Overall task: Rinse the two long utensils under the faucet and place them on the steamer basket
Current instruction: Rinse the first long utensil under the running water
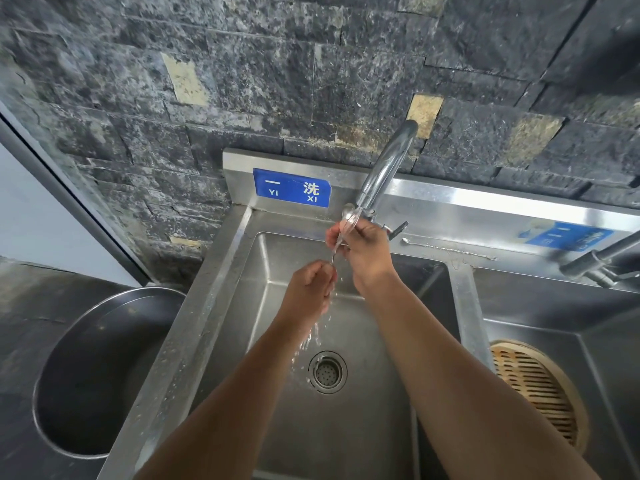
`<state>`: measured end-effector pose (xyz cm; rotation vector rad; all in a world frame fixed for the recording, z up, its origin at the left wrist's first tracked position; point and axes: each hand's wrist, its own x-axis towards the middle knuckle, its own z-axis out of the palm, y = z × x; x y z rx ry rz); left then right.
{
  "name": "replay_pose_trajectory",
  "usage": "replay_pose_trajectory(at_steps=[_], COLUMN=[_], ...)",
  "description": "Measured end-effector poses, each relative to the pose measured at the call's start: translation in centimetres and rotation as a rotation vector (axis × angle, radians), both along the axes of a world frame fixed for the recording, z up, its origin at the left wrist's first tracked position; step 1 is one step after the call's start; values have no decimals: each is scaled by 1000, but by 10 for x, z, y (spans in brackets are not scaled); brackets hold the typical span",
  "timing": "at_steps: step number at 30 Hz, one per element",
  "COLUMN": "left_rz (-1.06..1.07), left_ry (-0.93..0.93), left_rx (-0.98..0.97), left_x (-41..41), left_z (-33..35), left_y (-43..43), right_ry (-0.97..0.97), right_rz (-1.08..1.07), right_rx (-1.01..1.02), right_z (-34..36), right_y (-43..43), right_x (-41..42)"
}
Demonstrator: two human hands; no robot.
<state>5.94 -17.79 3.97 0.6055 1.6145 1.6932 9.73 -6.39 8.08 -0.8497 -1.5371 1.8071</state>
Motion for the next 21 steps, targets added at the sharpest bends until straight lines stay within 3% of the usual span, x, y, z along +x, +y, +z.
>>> replay_pose_trajectory(at_steps=[9,21], left_rz=[6,-2], left_ry=[110,99], left_rx=[-55,-79], left_x=[-2,7], left_z=[-19,-29], left_y=[-11,-9], right_ry=[64,-34], right_rz=[13,-8], right_rx=[12,81], right_z=[4,14], right_y=[-4,8], right_x=[-3,-1])
